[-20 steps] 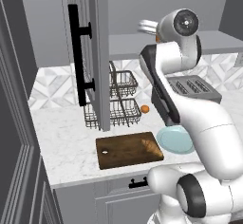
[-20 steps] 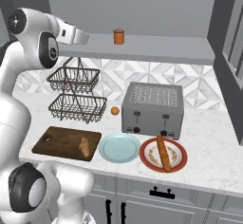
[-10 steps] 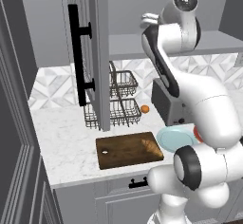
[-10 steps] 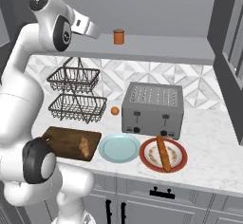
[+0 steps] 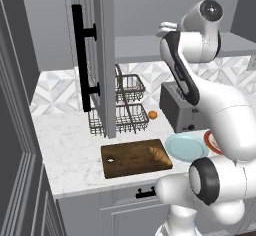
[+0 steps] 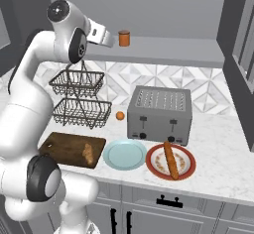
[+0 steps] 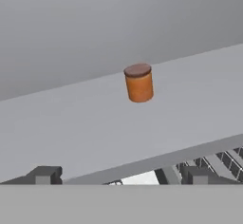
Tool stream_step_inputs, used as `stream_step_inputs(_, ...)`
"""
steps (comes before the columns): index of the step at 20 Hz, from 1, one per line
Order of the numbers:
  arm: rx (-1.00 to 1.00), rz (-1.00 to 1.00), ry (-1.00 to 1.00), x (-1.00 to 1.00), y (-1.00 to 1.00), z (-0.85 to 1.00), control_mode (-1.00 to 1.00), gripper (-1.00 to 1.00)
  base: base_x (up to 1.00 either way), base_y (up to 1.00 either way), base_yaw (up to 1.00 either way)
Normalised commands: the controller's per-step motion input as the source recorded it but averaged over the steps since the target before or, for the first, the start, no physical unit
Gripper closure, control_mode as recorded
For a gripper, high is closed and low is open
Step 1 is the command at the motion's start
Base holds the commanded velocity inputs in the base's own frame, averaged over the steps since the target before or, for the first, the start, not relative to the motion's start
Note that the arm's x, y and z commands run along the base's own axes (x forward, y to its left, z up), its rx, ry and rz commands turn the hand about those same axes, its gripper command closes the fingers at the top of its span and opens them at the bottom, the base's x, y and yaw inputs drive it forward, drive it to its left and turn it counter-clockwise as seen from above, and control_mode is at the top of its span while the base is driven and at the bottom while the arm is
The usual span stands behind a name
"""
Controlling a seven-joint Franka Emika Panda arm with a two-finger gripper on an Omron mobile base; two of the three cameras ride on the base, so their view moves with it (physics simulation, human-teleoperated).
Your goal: From the different types of pastries on the counter, select a croissant and place it on the cutting board. Then retrieve a jar of jam from the cabinet and place it alongside the croissant on the cutting board.
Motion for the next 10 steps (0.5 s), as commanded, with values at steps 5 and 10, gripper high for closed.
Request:
stream_step_inputs(5, 0.0, 0.0, -0.03, 0.39, -0.07, -0.03, -1.0, -1.0, 0.0, 0.0, 0.0)
stream_step_inputs(10, 0.0, 0.0, 0.03, 0.82, -0.26, 0.02, -1.0, -1.0, 0.0, 0.0, 0.0)
